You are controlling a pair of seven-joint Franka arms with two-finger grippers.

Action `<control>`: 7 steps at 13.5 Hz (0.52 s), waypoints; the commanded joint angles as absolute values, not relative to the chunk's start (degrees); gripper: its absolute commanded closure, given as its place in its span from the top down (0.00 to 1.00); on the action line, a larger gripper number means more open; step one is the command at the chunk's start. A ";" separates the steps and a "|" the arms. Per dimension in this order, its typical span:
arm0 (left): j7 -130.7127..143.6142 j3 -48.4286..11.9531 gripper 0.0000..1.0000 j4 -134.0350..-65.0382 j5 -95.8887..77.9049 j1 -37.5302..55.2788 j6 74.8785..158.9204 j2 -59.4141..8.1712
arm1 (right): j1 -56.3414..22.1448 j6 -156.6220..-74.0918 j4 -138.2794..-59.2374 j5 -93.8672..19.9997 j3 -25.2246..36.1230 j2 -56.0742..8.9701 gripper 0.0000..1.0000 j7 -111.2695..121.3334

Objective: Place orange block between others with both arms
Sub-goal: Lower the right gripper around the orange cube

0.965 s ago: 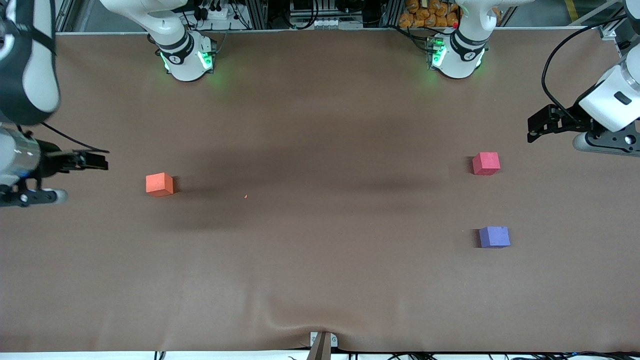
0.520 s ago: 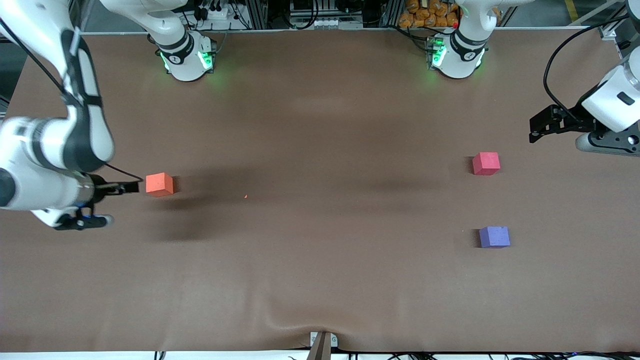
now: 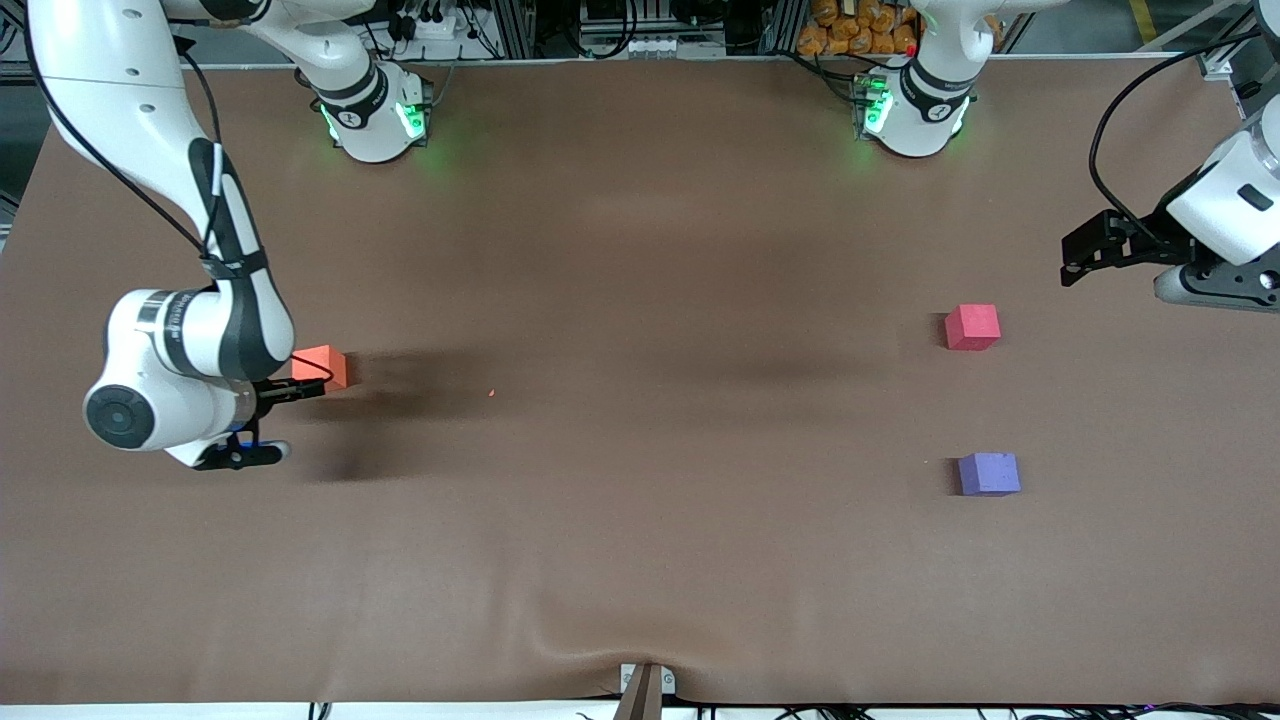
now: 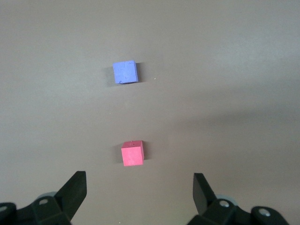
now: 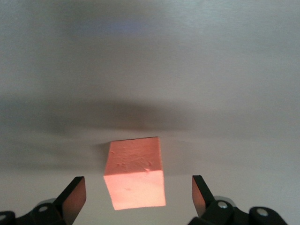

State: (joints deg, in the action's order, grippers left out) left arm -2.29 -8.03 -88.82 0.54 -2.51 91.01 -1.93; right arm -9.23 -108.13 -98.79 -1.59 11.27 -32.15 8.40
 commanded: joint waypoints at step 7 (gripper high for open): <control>-3.87 -8.26 1.00 -89.38 1.41 -4.74 90.97 -1.32 | -9.58 -108.37 -99.40 -0.97 11.43 -34.28 1.00 13.10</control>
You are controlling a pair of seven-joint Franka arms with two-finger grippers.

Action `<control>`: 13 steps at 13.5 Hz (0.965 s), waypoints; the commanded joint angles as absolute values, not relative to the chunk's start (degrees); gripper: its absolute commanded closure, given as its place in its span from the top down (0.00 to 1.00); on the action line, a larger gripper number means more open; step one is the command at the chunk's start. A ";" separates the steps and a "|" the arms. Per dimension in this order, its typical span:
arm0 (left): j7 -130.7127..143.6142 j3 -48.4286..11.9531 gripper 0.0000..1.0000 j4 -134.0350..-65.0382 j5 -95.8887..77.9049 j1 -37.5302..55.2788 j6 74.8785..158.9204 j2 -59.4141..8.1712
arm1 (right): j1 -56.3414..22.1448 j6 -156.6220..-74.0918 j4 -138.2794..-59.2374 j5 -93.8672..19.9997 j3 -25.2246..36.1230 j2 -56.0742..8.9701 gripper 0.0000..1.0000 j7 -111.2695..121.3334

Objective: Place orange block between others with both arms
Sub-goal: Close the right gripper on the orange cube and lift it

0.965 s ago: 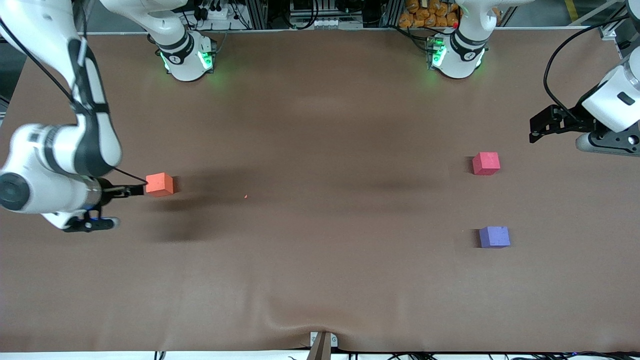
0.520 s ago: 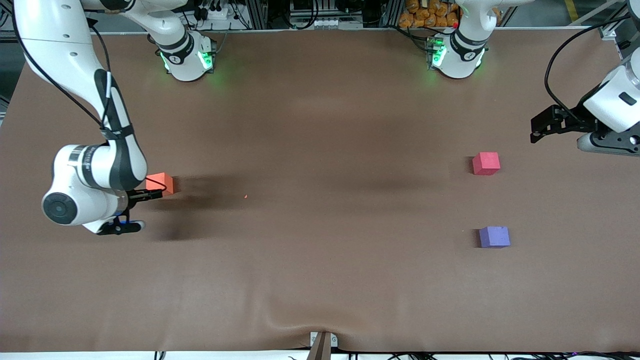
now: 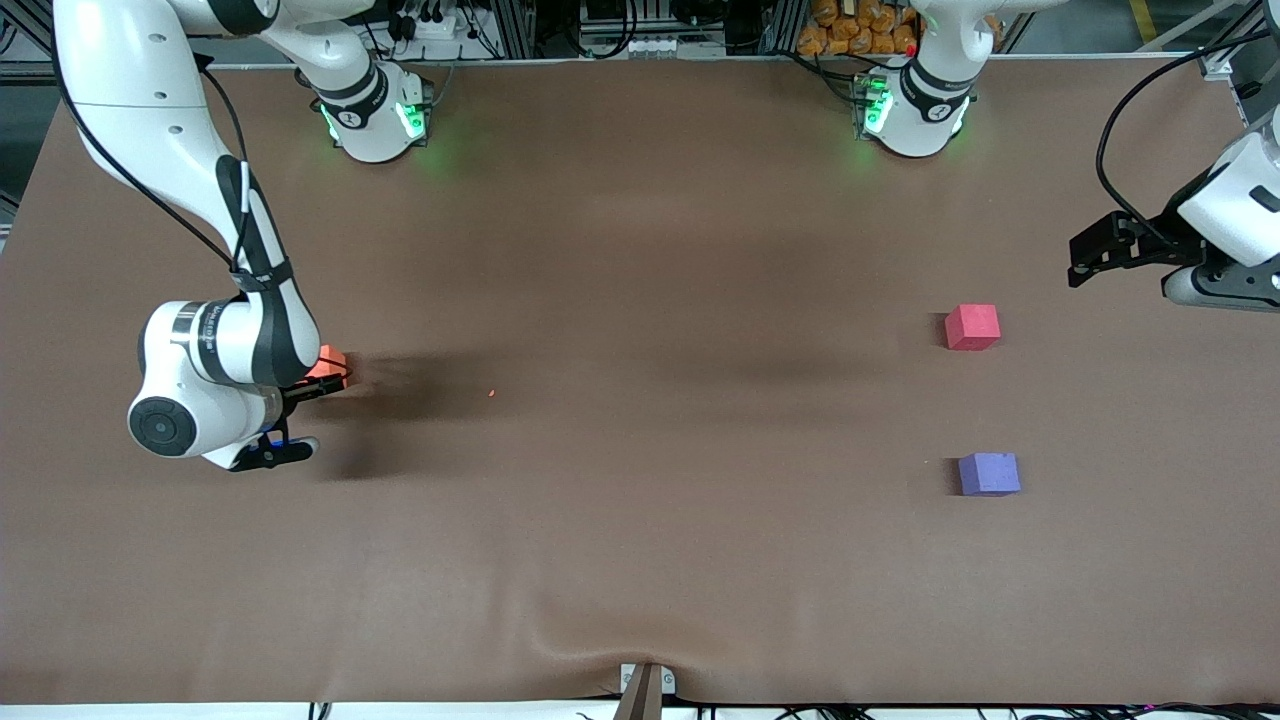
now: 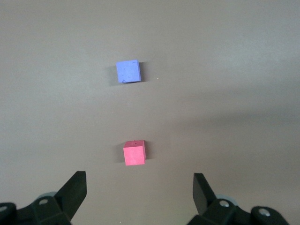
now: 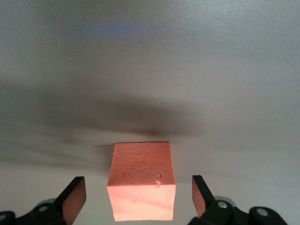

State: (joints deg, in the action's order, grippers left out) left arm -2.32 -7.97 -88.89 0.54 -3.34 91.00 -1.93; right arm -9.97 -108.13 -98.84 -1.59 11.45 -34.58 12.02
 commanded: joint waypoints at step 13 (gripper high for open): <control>-3.96 -8.26 1.00 -89.38 1.49 -4.75 90.79 -1.41 | -8.53 -106.53 -102.13 -0.97 11.43 -35.77 0.86 12.83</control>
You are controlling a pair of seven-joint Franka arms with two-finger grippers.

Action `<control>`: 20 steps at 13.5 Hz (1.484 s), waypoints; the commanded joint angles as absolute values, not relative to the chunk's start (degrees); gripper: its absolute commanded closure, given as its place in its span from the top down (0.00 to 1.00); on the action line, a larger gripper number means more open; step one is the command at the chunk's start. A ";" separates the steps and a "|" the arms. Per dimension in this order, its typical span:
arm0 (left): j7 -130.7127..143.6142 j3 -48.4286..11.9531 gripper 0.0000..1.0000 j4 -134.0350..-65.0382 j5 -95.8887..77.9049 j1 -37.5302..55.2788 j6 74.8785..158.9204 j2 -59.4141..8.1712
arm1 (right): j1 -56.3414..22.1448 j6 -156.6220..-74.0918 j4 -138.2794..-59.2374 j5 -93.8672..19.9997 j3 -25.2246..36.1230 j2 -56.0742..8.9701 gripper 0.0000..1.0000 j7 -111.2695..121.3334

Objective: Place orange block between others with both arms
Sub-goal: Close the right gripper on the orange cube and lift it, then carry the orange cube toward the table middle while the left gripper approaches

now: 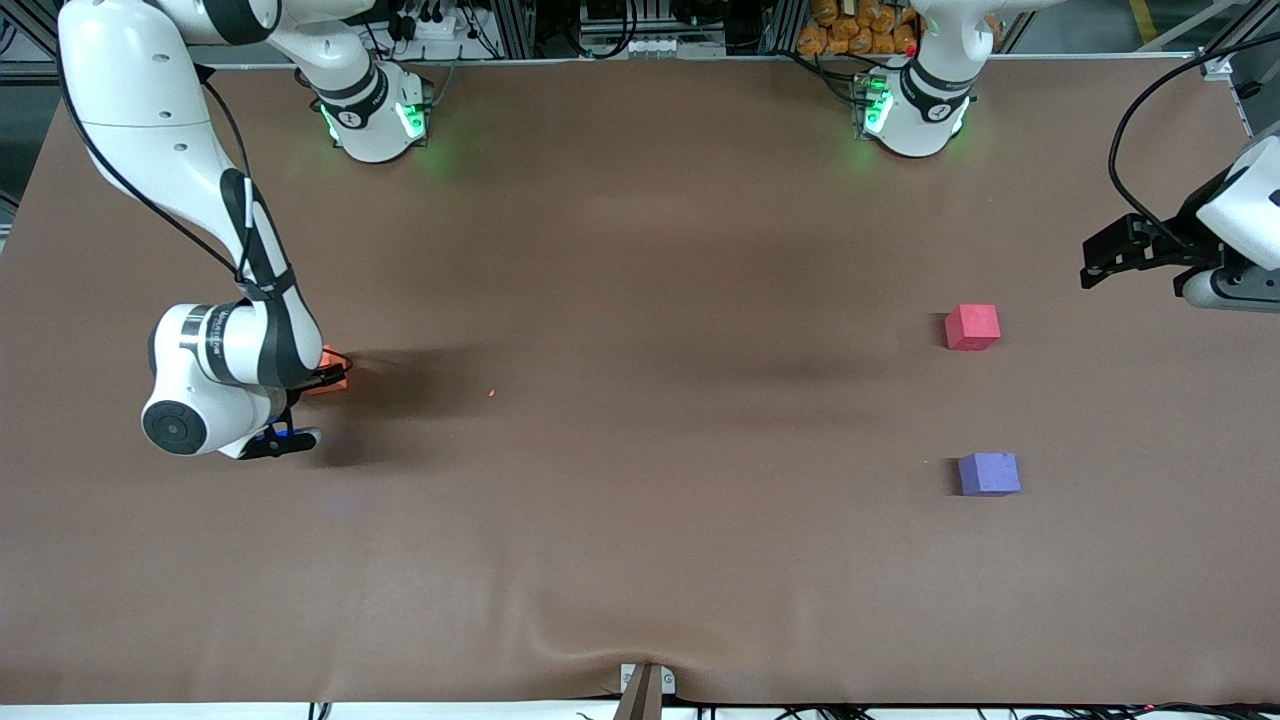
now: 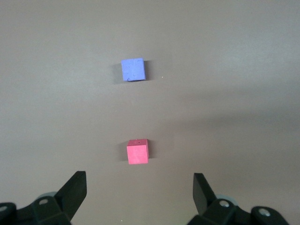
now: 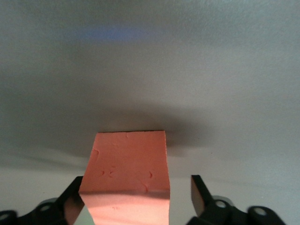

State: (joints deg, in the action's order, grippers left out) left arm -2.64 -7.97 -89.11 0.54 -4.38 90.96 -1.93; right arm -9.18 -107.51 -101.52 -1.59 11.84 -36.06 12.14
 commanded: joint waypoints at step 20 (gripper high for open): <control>-3.96 -8.35 1.00 -89.38 1.49 -4.75 90.62 -1.14 | -34.26 -114.35 -92.37 -21.56 11.25 -35.59 0.53 -11.78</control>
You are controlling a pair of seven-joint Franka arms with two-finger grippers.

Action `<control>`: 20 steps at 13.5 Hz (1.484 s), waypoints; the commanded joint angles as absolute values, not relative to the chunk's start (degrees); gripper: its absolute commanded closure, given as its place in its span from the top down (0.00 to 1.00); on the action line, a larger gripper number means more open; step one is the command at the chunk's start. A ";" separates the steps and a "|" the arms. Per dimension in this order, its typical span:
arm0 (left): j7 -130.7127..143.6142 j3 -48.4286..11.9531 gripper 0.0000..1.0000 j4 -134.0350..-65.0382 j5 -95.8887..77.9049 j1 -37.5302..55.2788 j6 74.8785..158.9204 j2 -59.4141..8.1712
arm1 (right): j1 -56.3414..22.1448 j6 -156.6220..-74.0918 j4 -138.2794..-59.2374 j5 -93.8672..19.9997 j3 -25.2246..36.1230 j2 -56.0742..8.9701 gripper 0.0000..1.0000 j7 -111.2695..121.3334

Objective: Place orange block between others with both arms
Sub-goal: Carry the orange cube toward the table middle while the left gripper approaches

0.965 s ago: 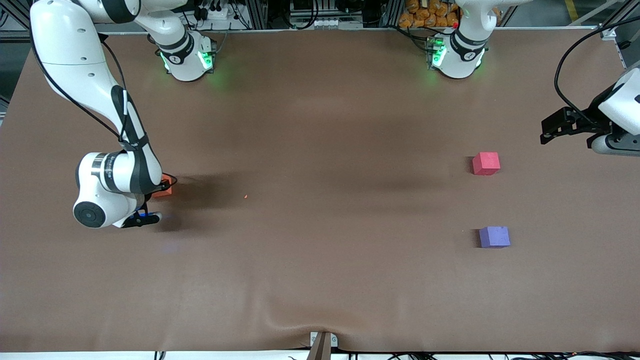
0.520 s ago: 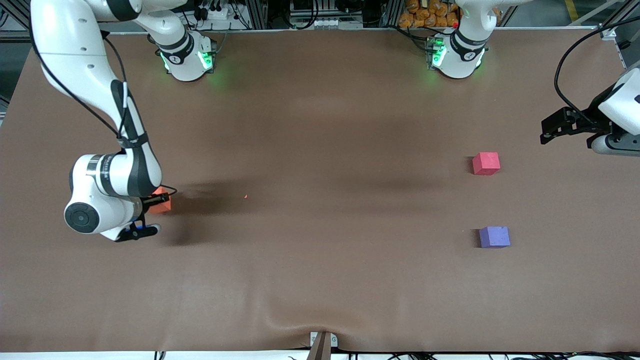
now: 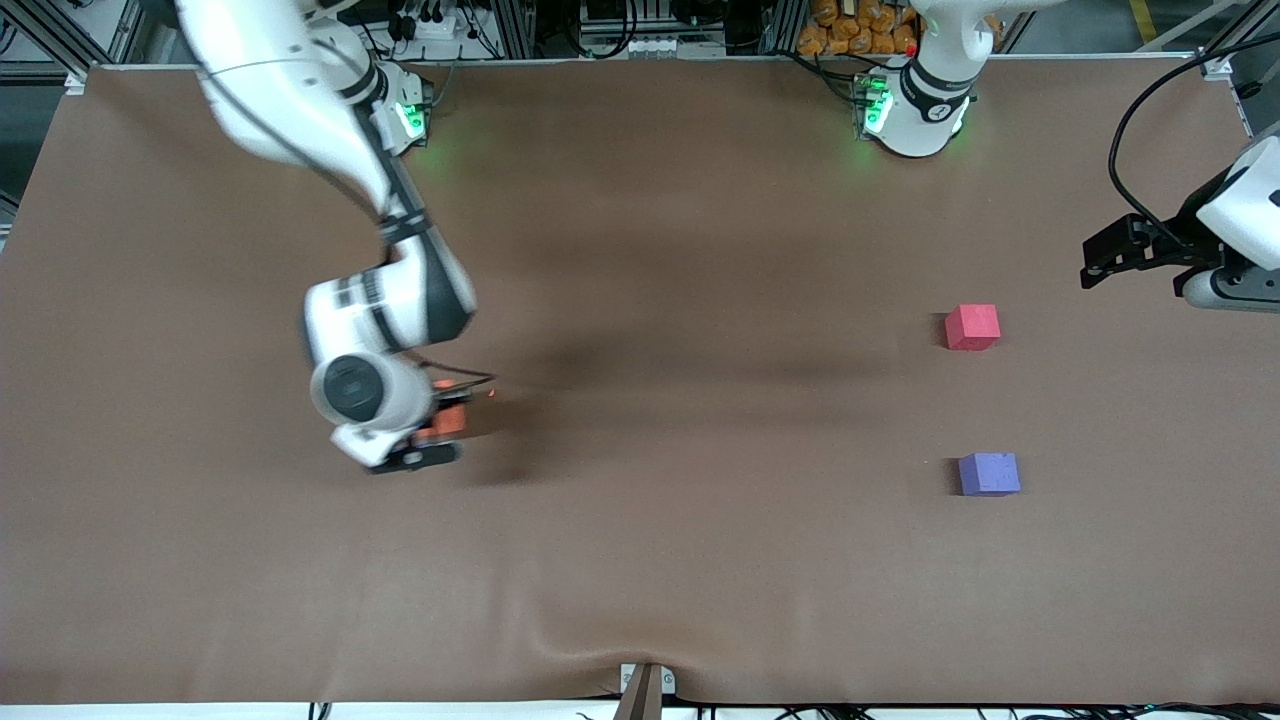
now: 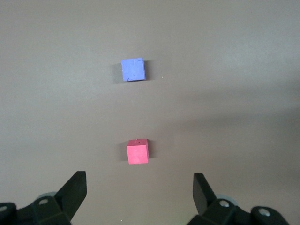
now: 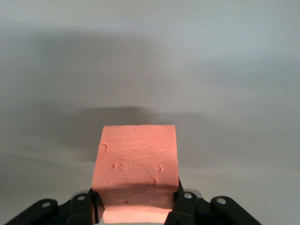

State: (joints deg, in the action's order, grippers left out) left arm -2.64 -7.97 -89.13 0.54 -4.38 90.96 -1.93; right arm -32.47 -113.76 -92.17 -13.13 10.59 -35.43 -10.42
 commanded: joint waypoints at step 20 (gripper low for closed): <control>-2.90 -9.05 1.00 -89.12 0.79 2.55 91.49 -7.20 | -51.15 -125.24 -89.21 -51.06 11.25 -43.42 0.83 -12.04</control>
State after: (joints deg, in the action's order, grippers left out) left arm -2.63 -9.12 -89.52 0.54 2.06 91.06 -5.72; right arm -50.81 -125.26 -90.71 -49.33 10.61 -42.57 -11.88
